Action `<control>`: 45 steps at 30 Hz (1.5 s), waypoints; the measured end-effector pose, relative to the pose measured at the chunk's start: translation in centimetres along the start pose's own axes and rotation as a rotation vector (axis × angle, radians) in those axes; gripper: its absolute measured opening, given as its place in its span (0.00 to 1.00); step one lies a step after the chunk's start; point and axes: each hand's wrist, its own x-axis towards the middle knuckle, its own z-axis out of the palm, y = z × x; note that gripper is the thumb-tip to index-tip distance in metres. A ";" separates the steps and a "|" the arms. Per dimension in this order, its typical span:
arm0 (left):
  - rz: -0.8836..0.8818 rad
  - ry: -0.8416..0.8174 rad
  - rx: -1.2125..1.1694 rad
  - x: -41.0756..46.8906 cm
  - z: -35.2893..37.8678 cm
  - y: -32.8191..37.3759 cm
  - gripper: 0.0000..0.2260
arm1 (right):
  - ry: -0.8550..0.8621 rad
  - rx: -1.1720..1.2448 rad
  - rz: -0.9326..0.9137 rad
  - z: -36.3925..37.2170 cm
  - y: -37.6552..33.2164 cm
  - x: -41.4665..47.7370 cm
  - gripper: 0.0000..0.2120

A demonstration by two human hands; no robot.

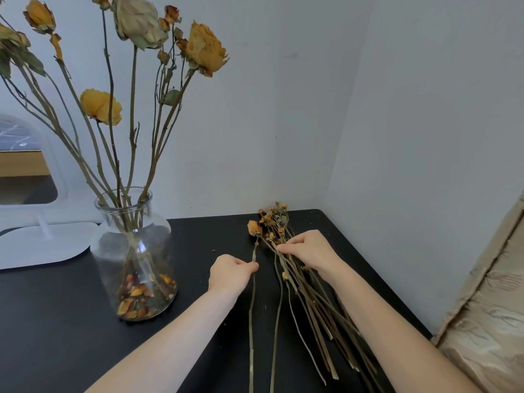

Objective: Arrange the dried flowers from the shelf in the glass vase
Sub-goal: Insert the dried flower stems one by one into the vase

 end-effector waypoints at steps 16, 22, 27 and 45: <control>-0.002 0.003 -0.084 -1.0 -2.6 -1.0 0.04 | -0.022 -0.370 0.050 1.5 0.2 1.0 0.13; 0.021 -0.013 -0.089 -1.4 -2.7 -0.9 0.04 | 0.005 -0.310 0.010 0.1 -0.5 0.4 0.10; 0.117 -0.048 -0.148 -2.4 -3.2 0.1 0.03 | 0.074 -0.043 -0.087 -2.2 -3.0 -0.6 0.12; 0.650 0.236 -0.191 -12.0 -16.1 -0.3 0.08 | 0.030 0.593 -0.352 -0.2 -12.7 -6.0 0.11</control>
